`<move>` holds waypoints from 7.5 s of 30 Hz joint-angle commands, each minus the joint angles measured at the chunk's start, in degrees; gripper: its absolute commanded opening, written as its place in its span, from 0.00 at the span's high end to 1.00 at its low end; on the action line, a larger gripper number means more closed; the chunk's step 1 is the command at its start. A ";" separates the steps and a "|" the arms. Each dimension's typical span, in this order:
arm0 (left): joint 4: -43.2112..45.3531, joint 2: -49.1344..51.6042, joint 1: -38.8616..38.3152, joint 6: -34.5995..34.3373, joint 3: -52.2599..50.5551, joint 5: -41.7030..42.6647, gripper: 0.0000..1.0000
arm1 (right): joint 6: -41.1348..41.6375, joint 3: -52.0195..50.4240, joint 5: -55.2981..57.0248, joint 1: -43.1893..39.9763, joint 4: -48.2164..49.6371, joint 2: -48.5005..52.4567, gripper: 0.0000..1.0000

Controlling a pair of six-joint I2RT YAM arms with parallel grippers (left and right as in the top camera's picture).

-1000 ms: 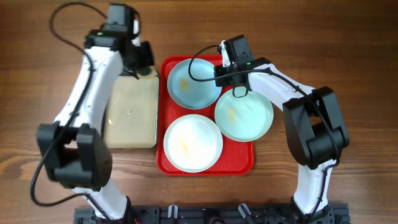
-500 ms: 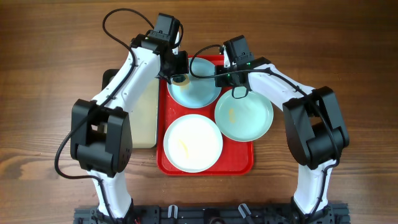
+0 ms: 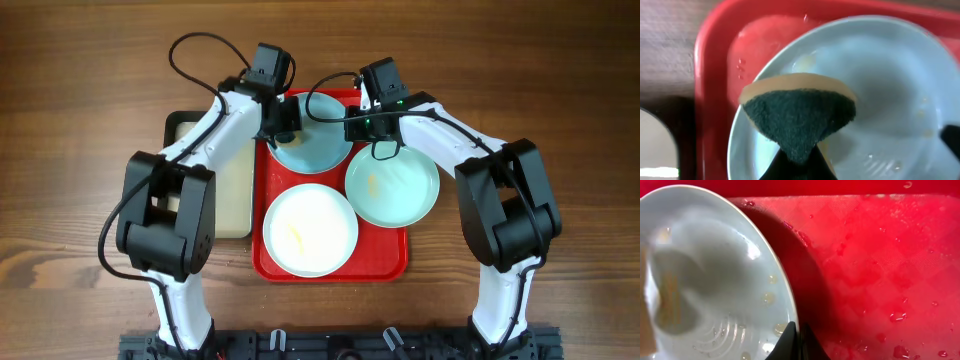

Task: Clean dirty plates on tray and stack at the side
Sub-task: 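Scrub the top plate with the sponge held in the left gripper, then return the sponge to the black tray with the left gripper, then lift the top plate with the right gripper and carry it right, then set the plate down on the table right of the red tray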

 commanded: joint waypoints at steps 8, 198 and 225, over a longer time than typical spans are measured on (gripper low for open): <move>9.92 5.14 -2.62 -0.55 -7.43 0.15 0.96 | 0.61 -0.50 -0.94 0.13 -0.46 -0.72 0.96; -5.29 -42.71 20.59 10.03 -9.70 -8.94 0.00 | -9.51 1.22 5.07 -40.74 -20.37 -9.84 0.96; -5.29 -42.71 20.59 10.03 -9.70 -8.94 0.00 | -20.46 -5.75 -3.82 -23.41 -36.15 -13.11 0.55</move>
